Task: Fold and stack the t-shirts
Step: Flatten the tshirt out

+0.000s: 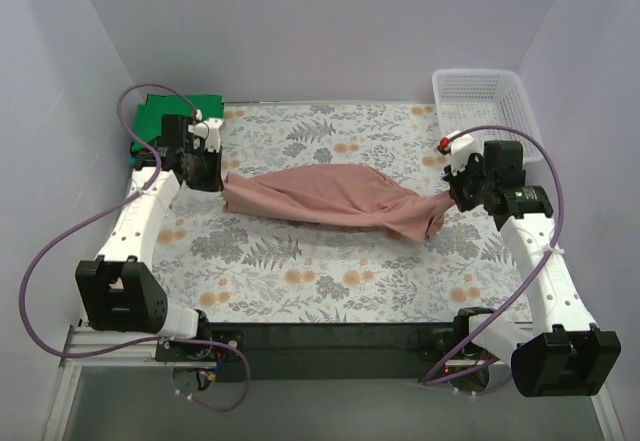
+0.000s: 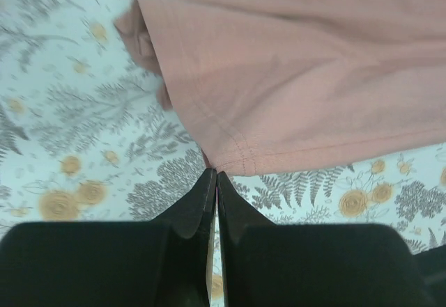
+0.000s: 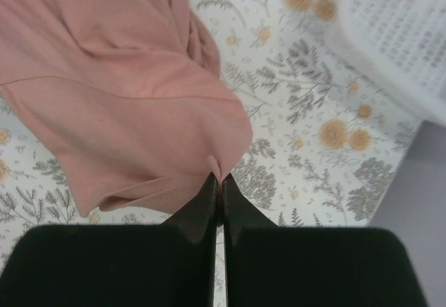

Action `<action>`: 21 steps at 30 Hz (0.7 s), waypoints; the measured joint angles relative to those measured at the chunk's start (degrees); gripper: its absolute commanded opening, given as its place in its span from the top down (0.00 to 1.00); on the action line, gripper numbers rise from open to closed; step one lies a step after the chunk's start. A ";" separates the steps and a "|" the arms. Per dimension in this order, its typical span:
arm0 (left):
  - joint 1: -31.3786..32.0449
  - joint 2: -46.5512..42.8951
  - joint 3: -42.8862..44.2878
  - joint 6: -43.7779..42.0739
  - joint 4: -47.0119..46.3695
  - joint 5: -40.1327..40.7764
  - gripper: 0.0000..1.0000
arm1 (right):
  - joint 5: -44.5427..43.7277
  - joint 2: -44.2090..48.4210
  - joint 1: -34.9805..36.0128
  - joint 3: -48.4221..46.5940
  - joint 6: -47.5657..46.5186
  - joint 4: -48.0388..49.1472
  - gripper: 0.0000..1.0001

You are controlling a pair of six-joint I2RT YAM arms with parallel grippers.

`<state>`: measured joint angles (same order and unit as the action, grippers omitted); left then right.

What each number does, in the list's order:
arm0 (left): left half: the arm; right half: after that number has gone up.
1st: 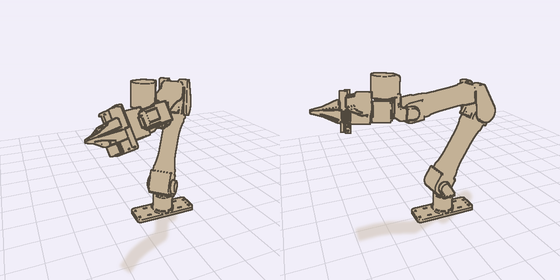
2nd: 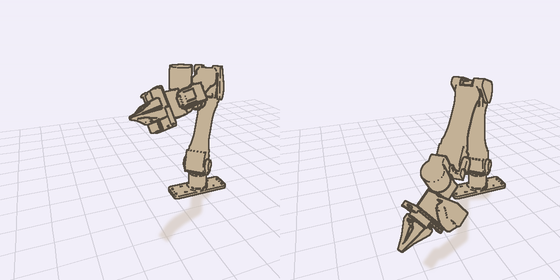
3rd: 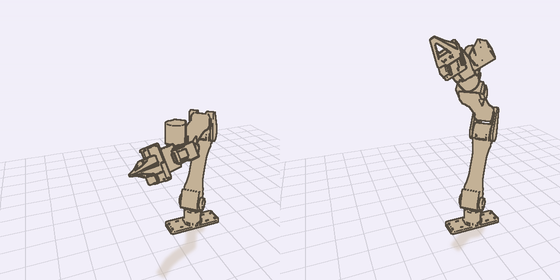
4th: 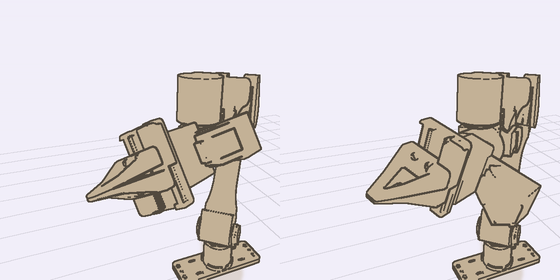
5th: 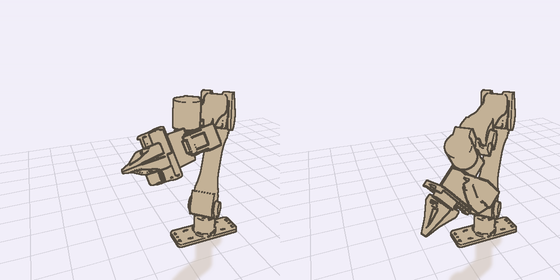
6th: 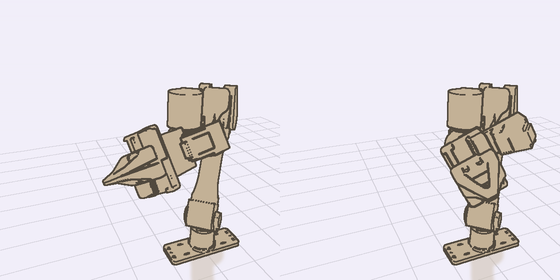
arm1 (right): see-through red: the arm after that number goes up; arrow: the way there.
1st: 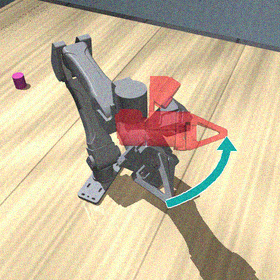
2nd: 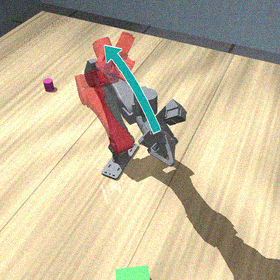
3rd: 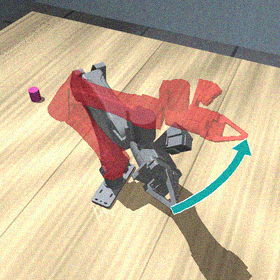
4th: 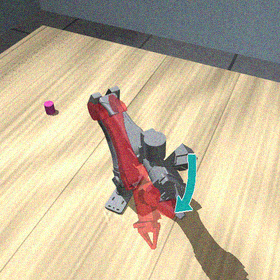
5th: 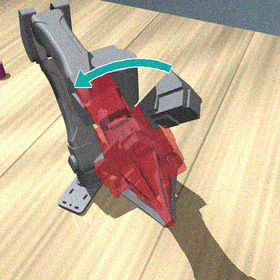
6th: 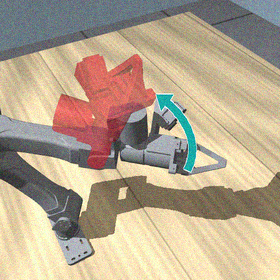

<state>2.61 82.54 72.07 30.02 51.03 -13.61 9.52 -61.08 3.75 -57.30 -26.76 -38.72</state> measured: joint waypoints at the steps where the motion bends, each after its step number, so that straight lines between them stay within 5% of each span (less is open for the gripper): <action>1: -0.07 -1.25 1.68 -0.20 -0.04 0.44 1.00 | -0.20 -0.13 -0.02 -1.92 0.24 -0.13 0.99; 8: -1.36 -2.19 8.41 -0.39 -0.09 2.95 1.00 | -0.61 -3.61 -3.54 -17.33 2.03 0.33 0.99; 21: -5.27 -13.57 18.71 2.23 3.17 5.51 1.00 | -2.78 0.85 -7.21 -30.53 4.15 -5.35 0.99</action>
<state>-2.66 68.97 90.78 32.25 54.19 -8.10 6.74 -60.23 -3.46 -87.83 -22.61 -44.07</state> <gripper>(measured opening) 0.009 0.030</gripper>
